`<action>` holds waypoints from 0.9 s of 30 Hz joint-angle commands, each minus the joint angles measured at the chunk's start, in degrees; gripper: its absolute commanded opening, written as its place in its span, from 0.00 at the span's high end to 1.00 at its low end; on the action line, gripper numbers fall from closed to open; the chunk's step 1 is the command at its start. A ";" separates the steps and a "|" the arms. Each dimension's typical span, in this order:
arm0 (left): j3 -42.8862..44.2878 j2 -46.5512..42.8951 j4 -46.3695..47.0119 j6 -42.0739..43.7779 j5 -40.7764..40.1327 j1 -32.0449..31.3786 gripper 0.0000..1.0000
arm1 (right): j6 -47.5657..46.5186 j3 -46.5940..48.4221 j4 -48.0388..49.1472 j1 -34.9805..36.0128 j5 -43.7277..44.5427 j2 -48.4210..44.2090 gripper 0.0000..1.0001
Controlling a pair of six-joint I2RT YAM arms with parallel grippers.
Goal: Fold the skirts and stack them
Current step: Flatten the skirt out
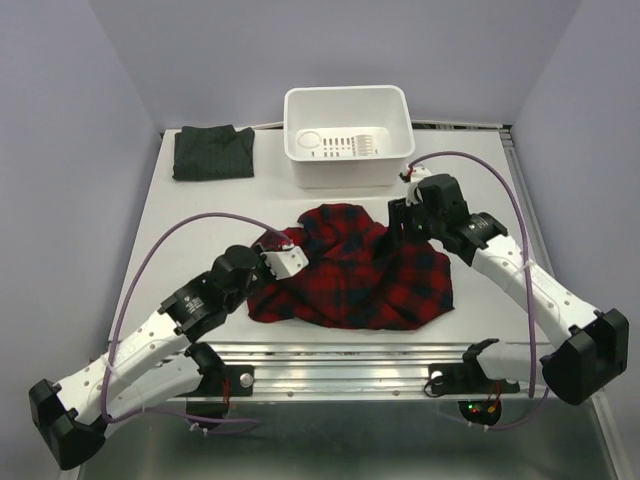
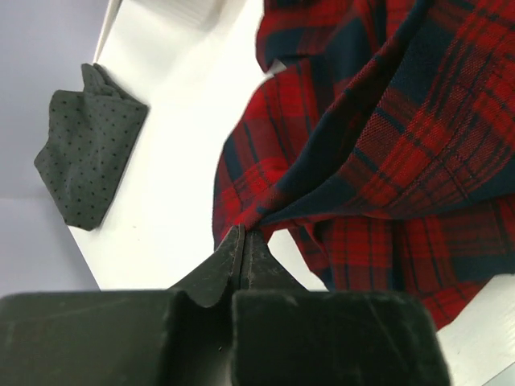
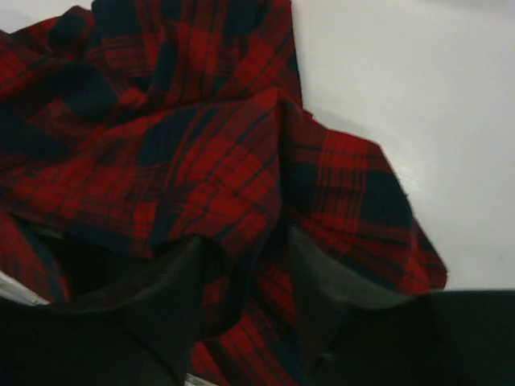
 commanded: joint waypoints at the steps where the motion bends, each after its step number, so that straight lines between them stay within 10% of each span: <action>1: -1.37 0.01 2.95 4.37 1.18 0.36 1.00 | 1.70 4.52 5.99 -0.48 -8.06 0.56 0.32; 7: -7.60 -3.06 1.80 8.23 2.25 0.36 1.00 | -8.12 15.25 6.97 -0.48 -19.31 5.58 0.00; 27: -11.75 -9.05 -0.30 10.80 0.13 1.94 1.00 | -72.64 0.14 -14.11 -9.08 -31.36 -6.72 0.00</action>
